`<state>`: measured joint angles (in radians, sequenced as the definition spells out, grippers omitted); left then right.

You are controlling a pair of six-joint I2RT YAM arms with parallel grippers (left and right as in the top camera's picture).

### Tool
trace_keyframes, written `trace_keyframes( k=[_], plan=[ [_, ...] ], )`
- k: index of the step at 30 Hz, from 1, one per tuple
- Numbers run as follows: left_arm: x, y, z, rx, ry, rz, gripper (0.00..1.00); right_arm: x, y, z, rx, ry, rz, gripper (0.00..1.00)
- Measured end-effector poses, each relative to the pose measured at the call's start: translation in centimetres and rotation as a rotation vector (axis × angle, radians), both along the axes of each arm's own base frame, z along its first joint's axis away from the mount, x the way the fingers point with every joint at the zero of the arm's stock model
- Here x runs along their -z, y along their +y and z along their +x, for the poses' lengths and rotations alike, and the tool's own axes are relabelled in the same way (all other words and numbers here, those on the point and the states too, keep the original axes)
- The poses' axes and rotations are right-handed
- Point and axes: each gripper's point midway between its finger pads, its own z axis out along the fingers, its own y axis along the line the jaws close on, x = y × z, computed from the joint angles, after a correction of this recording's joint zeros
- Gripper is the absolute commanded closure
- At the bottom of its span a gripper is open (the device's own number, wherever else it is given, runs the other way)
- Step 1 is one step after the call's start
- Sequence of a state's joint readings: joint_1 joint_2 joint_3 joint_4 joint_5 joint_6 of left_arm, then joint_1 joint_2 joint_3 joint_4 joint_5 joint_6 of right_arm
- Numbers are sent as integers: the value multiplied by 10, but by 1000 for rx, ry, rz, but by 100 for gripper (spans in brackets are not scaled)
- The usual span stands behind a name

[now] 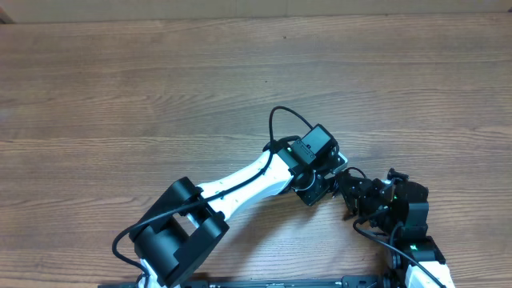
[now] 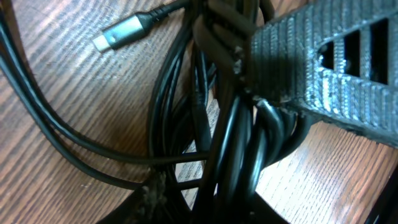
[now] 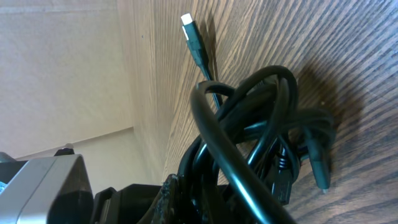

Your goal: Untangle cables

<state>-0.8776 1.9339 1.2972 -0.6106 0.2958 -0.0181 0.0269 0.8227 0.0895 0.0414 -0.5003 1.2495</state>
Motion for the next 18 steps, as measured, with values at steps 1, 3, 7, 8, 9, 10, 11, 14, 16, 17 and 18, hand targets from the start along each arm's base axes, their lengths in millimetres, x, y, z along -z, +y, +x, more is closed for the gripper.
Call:
trace_keyframes(
  k=[1, 3, 7, 8, 9, 10, 11, 14, 16, 17, 18],
  plan=[
    [0, 0, 0, 2, 1, 0, 83, 0, 0, 0, -1, 1, 1, 93],
    [0, -1, -2, 14, 4, -3, 96, 0, 0, 0, 0, 1, 1, 93],
    [1, -2, -7, 34, 0, 5, 96, 0, 0, 0, 0, 2, 1, 93],
    [1, -2, -7, 34, 0, 5, 96, 1, 0, 0, -1, 3, 0, 93],
    [1, -1, -6, 33, 0, 5, 96, 1, 0, 0, -1, 3, 0, 93],
    [1, -1, -6, 33, 0, 5, 96, 1, 0, 0, -1, 4, 1, 93],
    [1, -1, -6, 32, 2, 7, 96, 1, 0, -1, -1, 5, 1, 93],
    [0, 1, -7, 27, 10, 12, 96, 2, 1, -2, -4, 10, 3, 93],
    [-1, 5, -6, 19, 26, 18, 96, 1, 3, -3, -14, 11, 10, 92],
    [-1, 6, -5, 14, 35, 18, 96, 1, 3, -3, -17, 14, 12, 91],
    [-3, 8, -4, 8, 47, 17, 96, 2, 4, -4, -20, 17, 15, 91]
  ],
)
